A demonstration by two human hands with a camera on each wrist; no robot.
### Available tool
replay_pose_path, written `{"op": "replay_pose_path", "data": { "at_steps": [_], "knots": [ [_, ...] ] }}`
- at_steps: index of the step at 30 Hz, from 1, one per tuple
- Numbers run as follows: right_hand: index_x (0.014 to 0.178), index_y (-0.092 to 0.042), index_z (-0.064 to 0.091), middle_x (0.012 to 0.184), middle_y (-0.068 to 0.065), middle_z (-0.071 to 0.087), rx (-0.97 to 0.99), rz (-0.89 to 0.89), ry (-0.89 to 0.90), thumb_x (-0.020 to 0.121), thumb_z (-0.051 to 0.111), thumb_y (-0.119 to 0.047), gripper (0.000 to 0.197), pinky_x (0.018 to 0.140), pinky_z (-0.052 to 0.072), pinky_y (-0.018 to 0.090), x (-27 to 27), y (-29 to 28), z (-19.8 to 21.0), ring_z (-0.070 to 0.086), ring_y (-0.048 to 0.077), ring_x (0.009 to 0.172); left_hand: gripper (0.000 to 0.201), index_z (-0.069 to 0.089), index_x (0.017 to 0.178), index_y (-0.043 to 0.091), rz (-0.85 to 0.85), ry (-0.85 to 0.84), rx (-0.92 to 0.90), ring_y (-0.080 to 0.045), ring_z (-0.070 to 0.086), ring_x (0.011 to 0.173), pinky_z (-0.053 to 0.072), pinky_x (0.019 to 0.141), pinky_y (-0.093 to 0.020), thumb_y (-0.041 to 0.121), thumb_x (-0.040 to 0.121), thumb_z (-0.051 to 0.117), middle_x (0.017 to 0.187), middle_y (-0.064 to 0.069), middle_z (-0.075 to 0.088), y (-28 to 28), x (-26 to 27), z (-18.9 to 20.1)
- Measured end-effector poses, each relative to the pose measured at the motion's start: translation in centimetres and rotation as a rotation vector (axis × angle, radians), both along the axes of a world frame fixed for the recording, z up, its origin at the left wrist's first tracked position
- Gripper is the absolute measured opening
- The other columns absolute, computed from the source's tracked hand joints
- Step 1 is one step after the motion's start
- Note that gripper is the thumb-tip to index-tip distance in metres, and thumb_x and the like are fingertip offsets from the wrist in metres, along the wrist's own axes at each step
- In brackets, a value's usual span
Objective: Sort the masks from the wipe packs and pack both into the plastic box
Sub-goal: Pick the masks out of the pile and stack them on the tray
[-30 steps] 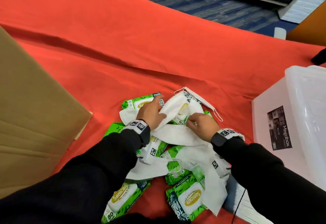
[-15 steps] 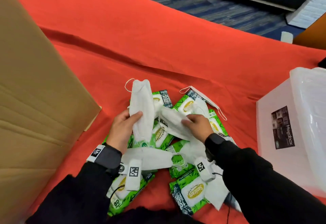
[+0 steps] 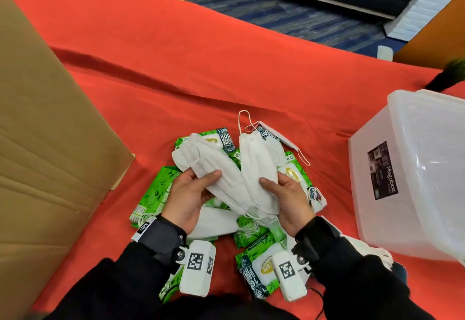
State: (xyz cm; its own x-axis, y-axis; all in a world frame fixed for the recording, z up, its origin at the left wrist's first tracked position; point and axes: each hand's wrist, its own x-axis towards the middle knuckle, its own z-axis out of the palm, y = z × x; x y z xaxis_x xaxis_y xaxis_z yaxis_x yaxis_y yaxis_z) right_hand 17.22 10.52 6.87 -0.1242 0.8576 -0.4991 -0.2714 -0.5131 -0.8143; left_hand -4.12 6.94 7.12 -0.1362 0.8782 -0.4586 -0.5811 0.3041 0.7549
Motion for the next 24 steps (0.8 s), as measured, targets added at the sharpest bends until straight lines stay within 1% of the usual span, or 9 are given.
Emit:
{"op": "replay_pose_path", "data": {
  "at_steps": [3, 6, 9, 13, 15, 17, 19, 21, 24],
  "knots": [
    [0.119, -0.004, 0.071, 0.115, 0.019, 0.074, 0.062, 0.024, -0.018, 0.091, 0.068, -0.005, 0.028, 0.094, 0.057, 0.049, -0.8, -1.0, 0.3, 0.07, 0.041, 0.109, 0.034, 0.071, 0.108, 0.008, -0.053, -0.057, 0.005, -0.022, 0.074, 0.094, 0.062, 0.077, -0.036, 0.006, 0.075, 0.076, 0.106, -0.009, 0.077, 0.0, 1.4, 0.3],
    [0.111, -0.014, 0.077, 0.116, 0.019, 0.074, 0.139, 0.139, -0.044, 0.086, 0.074, -0.012, 0.026, 0.096, 0.054, 0.052, -1.7, -1.8, 0.6, 0.069, 0.037, 0.107, 0.024, 0.073, 0.099, 0.009, -0.081, 0.036, -0.031, -0.02, 0.073, 0.087, 0.058, 0.069, -0.028, -0.004, 0.078, 0.077, 0.096, -0.006, 0.078, -0.2, 3.1, -0.1],
    [0.111, -0.016, 0.077, 0.115, 0.018, 0.074, 0.179, 0.228, -0.063, 0.089, 0.071, -0.002, 0.027, 0.092, 0.056, 0.05, -1.6, -2.1, 0.3, 0.071, 0.032, 0.102, 0.038, 0.066, 0.108, 0.005, 0.004, 0.018, -0.053, -0.027, 0.072, 0.094, 0.059, 0.08, -0.039, -0.012, 0.075, 0.076, 0.102, -0.012, 0.076, 0.2, 3.5, -0.7],
    [0.109, -0.008, 0.076, 0.108, 0.022, 0.075, -0.034, 0.426, -0.084, 0.089, 0.064, 0.008, 0.028, 0.073, 0.064, 0.04, -0.7, -3.1, -0.3, 0.075, 0.03, 0.086, 0.058, 0.058, 0.128, 0.011, 0.166, -0.144, -0.1, -0.03, 0.071, 0.105, 0.059, 0.086, -0.044, -0.014, 0.077, 0.072, 0.117, -0.015, 0.073, 1.4, 1.4, -1.1],
    [0.088, -0.002, 0.075, 0.103, 0.027, 0.074, -0.108, 0.322, -0.143, 0.088, 0.053, 0.015, 0.028, 0.072, 0.064, 0.04, -0.3, -3.6, -1.2, 0.075, 0.035, 0.09, 0.051, 0.058, 0.134, 0.005, 0.197, -0.198, -0.111, -0.032, 0.068, 0.114, 0.058, 0.091, -0.044, -0.009, 0.086, 0.067, 0.127, -0.017, 0.069, 2.0, -0.1, -1.4],
    [0.072, 0.001, 0.063, 0.101, 0.032, 0.071, -0.126, 0.09, -0.067, 0.083, 0.039, 0.02, 0.033, 0.085, 0.062, 0.046, 0.2, -3.7, -2.2, 0.071, 0.043, 0.103, 0.046, 0.056, 0.136, -0.001, 0.232, -0.231, -0.129, -0.033, 0.065, 0.119, 0.058, 0.093, -0.043, -0.006, 0.091, 0.063, 0.13, -0.019, 0.067, 2.1, -1.2, -1.7],
    [0.073, -0.003, 0.052, 0.089, 0.029, 0.068, -0.157, -0.094, 0.194, 0.081, 0.033, 0.014, 0.027, 0.095, 0.056, 0.052, 0.3, -3.4, -2.3, 0.071, 0.042, 0.096, 0.043, 0.058, 0.135, -0.001, 0.244, -0.239, -0.136, -0.032, 0.066, 0.118, 0.06, 0.089, -0.041, -0.005, 0.093, 0.062, 0.129, -0.018, 0.068, 1.7, -1.5, -1.9],
    [0.079, -0.009, 0.051, 0.066, 0.012, 0.054, -0.223, -0.188, 0.37, 0.085, 0.038, 0.0, 0.017, 0.075, 0.058, 0.043, -0.1, -2.8, -1.6, 0.062, 0.029, 0.066, 0.039, 0.06, 0.131, 0.002, 0.237, -0.22, -0.14, -0.031, 0.067, 0.116, 0.062, 0.081, -0.038, -0.004, 0.093, 0.062, 0.126, -0.016, 0.07, 1.3, -1.1, -1.9],
    [0.09, -0.017, 0.052, 0.062, 0.001, 0.027, -0.229, -0.025, 0.153, 0.094, 0.059, -0.033, 0.018, 0.056, 0.03, 0.032, -1.0, -2.0, -1.4, 0.026, 0.018, 0.053, 0.034, 0.063, 0.126, 0.007, 0.218, -0.219, -0.122, -0.028, 0.068, 0.113, 0.063, 0.077, -0.036, -0.005, 0.094, 0.06, 0.123, -0.013, 0.071, 0.7, -0.6, -2.0]
  ]
}}
